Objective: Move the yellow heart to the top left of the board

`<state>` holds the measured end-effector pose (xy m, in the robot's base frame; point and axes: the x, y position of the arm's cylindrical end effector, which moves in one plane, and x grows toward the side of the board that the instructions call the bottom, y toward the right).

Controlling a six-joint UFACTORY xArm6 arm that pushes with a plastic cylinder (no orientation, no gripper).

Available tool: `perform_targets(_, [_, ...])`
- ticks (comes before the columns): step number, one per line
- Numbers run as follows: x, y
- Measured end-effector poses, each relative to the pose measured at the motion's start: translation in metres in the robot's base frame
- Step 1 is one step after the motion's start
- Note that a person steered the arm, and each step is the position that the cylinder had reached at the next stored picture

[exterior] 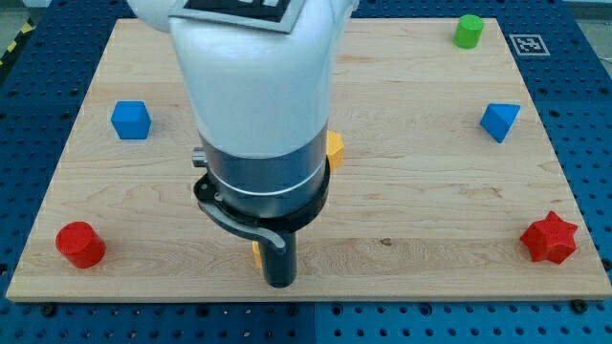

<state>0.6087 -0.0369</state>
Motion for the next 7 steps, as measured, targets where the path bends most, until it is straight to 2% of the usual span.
perform_targets(2, [-0.008, -0.002])
perform_targets(4, [-0.038, 0.006])
perform_targets(6, [-0.040, -0.023])
perform_targets(7, [-0.056, -0.033])
